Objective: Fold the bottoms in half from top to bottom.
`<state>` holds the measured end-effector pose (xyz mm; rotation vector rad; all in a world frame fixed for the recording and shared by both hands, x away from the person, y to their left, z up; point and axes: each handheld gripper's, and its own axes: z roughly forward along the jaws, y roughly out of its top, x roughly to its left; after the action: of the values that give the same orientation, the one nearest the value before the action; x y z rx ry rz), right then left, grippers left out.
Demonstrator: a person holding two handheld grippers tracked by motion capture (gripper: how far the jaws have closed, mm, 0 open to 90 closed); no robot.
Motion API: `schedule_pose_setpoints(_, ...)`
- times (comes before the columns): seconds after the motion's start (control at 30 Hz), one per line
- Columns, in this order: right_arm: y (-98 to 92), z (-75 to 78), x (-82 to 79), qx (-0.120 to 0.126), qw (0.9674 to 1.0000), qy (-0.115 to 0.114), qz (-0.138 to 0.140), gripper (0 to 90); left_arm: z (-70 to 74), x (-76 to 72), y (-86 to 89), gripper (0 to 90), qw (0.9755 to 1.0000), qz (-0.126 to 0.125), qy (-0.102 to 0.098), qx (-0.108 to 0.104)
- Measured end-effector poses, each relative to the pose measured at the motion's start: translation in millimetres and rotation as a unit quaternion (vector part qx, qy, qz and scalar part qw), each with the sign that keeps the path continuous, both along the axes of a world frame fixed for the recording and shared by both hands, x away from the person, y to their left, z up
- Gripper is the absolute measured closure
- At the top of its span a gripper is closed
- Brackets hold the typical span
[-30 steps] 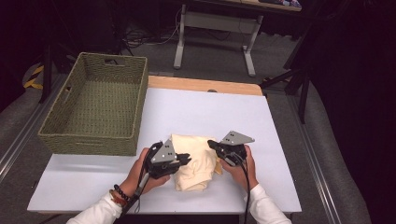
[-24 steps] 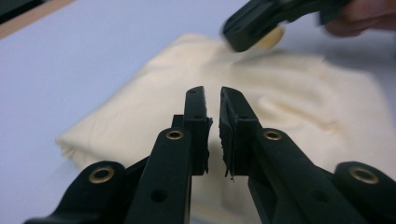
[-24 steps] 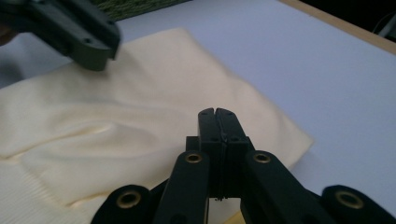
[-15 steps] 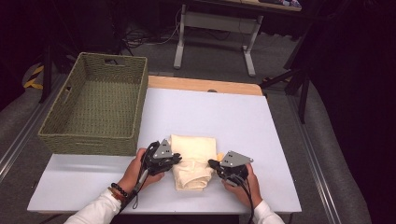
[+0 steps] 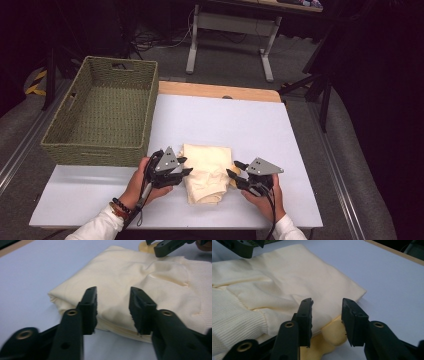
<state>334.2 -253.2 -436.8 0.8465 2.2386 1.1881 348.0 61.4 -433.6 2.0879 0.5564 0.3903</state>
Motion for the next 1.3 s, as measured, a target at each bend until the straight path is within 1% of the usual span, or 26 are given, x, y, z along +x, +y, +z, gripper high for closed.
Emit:
schedule_pose_setpoints(0.07, -0.4, 1.1, -0.3, 0.001, 1.0000, -0.005, -0.003, 47.0, 1.1, -3.1, 5.8, 49.4, 1.0000, 0.001, -0.006, -0.005)
schedule_pose_setpoints(0.1, -0.1, 1.6, -0.5, 0.005, 1.0000, -0.005, -0.006, 43.5, 1.3, -4.5, 7.8, 46.7, 0.9999, 0.006, -0.010, -0.006)
schedule_pose_setpoints(0.17, -0.3, 2.0, 0.3, 0.009, 0.9998, -0.007, -0.015, 35.7, 1.1, -6.1, 10.3, 41.4, 0.9999, 0.007, -0.011, -0.008)
schedule_pose_setpoints(0.2, -0.1, 2.1, 0.3, 0.012, 0.9997, -0.007, -0.018, 33.1, 0.1, -8.3, 13.1, 37.7, 0.9998, 0.009, -0.012, -0.009)
schedule_pose_setpoints(0.27, 0.0, 2.3, 0.3, 0.017, 0.9995, -0.009, -0.024, 27.6, -1.4, -10.7, 15.5, 33.6, 0.9998, 0.015, -0.015, -0.005)
schedule_pose_setpoints(0.3, 0.1, 2.3, 0.7, 0.022, 0.9993, -0.008, -0.030, 24.1, -2.4, -11.4, 16.9, 30.3, 0.9997, 0.017, -0.014, -0.006)
schedule_pose_setpoints(0.33, 0.1, 2.3, 0.7, 0.022, 0.9993, -0.008, -0.030, 24.1, -2.4, -11.4, 16.9, 27.5, 0.9997, 0.017, -0.014, -0.006)
schedule_pose_setpoints(0.37, 0.1, 1.6, 1.6, 0.027, 0.9989, -0.005, -0.039, 19.6, -4.0, -11.9, 18.6, 24.6, 0.9997, 0.019, -0.011, -0.008)
schedule_pose_setpoints(0.4, 0.0, 1.2, 2.0, 0.027, 0.9987, -0.005, -0.042, 17.8, -6.2, -12.4, 20.7, 22.5, 0.9996, 0.025, -0.006, -0.009)
schedule_pose_setpoints(0.43, 0.1, 0.6, 2.8, 0.031, 0.9985, 0.000, -0.045, 15.7, -7.5, -12.5, 21.8, 20.3, 0.9996, 0.025, 0.000, -0.013)
schedule_pose_setpoints(0.5, 0.2, -0.6, 4.3, 0.030, 0.9983, 0.005, -0.049, 14.1, -8.9, -12.7, 22.1, 17.4, 0.9996, 0.027, 0.003, -0.012)
schedule_pose_setpoints(0.53, 0.2, -1.1, 4.8, 0.030, 0.9983, 0.008, -0.049, 13.4, -11.4, -13.0, 22.1, 16.1, 0.9994, 0.034, 0.004, -0.005)
schedule_pose_setpoints(0.6, 0.2, -1.4, 5.1, 0.031, 0.9982, 0.010, -0.049, 13.1, -12.8, -14.0, 23.0, 14.3, 0.9994, 0.034, 0.009, -0.006)
schedule_pose_setpoints(0.73, 0.1, -1.0, 4.7, 0.033, 0.9982, 0.007, -0.049, 12.6, -11.6, -15.9, 26.4, 12.6, 0.9995, 0.030, 0.003, -0.009)
schedule_pose_setpoints(0.8, 0.1, -0.9, 5.0, 0.032, 0.9983, 0.007, -0.049, 12.6, -10.7, -16.1, 27.6, 12.5, 0.9995, 0.030, 0.001, -0.012)
schedule_pose_setpoints(0.83, 0.2, -1.0, 5.3, 0.033, 0.9983, 0.008, -0.047, 12.6, -9.1, -16.3, 30.0, 12.4, 0.9994, 0.030, 0.000, -0.019)
schedule_pose_setpoints(1.03, 2.4, -0.5, 6.7, 0.036, 0.9984, 0.010, -0.042, 12.6, -7.7, -17.3, 33.5, 12.8, 0.9990, 0.035, -0.002, -0.027)
schedule_pose_setpoints(1.23, 5.5, -1.2, 8.0, 0.032, 0.9987, 0.011, -0.038, 12.6, -8.3, -18.2, 32.7, 13.0, 0.9991, 0.036, -0.001, -0.021)
schedule_pose_setpoints(1.3, 5.6, -1.3, 8.3, 0.032, 0.9987, 0.012, -0.038, 12.6, -7.8, -16.8, 33.1, 12.9, 0.9990, 0.037, 0.002, -0.025)
